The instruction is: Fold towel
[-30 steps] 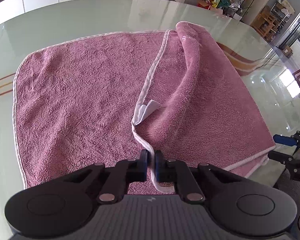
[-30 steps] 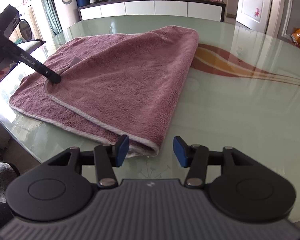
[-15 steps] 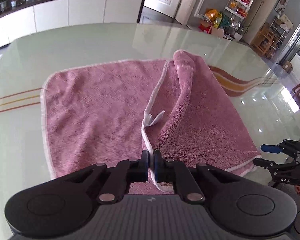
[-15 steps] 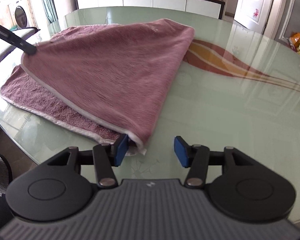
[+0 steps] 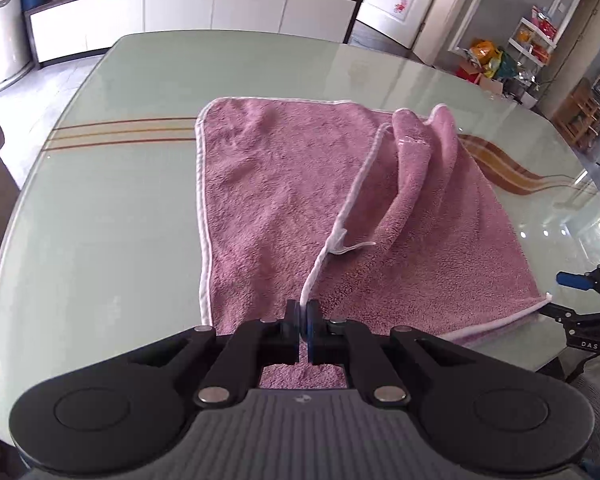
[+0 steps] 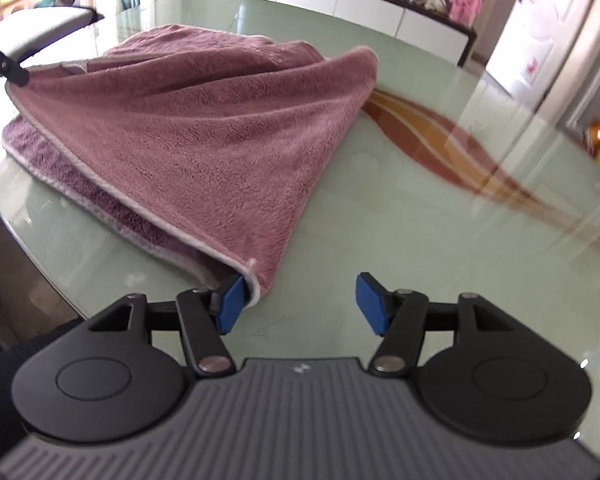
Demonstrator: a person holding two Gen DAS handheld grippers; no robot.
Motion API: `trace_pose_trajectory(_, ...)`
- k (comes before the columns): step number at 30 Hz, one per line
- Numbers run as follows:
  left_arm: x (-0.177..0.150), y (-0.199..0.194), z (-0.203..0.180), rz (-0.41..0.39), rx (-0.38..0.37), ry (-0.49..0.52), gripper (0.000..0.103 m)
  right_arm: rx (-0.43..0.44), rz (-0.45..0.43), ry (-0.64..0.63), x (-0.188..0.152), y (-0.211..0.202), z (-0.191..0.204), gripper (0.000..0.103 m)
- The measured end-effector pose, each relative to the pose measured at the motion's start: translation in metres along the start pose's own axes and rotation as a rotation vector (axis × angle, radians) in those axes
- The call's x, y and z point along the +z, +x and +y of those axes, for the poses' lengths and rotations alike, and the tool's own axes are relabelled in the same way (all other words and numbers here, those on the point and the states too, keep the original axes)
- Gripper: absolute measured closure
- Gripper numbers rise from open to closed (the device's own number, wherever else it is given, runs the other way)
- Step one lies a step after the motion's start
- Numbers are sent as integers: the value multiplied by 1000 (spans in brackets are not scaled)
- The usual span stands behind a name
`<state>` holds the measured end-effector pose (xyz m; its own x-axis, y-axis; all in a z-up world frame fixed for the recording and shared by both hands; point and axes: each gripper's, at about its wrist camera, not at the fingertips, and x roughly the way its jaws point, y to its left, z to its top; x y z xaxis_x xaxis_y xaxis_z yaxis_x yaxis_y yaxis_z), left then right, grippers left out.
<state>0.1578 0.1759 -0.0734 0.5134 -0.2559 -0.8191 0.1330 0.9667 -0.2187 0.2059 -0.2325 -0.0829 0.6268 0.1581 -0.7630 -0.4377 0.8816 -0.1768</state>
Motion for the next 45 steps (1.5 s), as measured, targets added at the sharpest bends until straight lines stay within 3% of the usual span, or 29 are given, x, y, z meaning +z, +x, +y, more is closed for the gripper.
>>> trace_pose_trajectory(11, 5, -22, 18, -68, 6, -49, 99, 56, 10, 13, -2, 5, 0, 40)
trace_pose_trajectory(20, -23, -17, 47, -28, 31, -112, 98, 41, 38, 24, -1, 15, -21, 36)
trace_pose_trajectory(28, -46, 7, 51, 70, 34, -120, 97, 31, 58, 30, 0, 24, -33, 35)
trace_pose_trajectory(32, -48, 5, 56, 69, 42, -123, 94, 79, 67, 2, 3, 24, -38, 35)
trace_pose_trajectory(35, -41, -7, 59, 44, 44, -112, 89, 163, -1, 47, 13, 10, -54, 35)
trace_pose_trajectory(38, -20, -17, 55, -14, 59, -68, 81, 203, -78, 130, 31, 11, -72, 45)
trace_pose_trajectory(40, -2, -18, 48, -46, 62, -33, 80, 236, -99, 159, 42, 23, -78, 75)
trace_pose_trajectory(41, 7, -16, 44, -56, 55, -16, 80, 256, -98, 166, 48, 32, -80, 82)
trace_pose_trajectory(42, 20, -10, 37, -70, 42, 18, 80, 278, -83, 168, 52, 43, -79, 87)
trace_pose_trajectory(45, 56, 14, 11, -70, 0, 128, 80, 339, -25, 157, 61, 76, -74, 91)
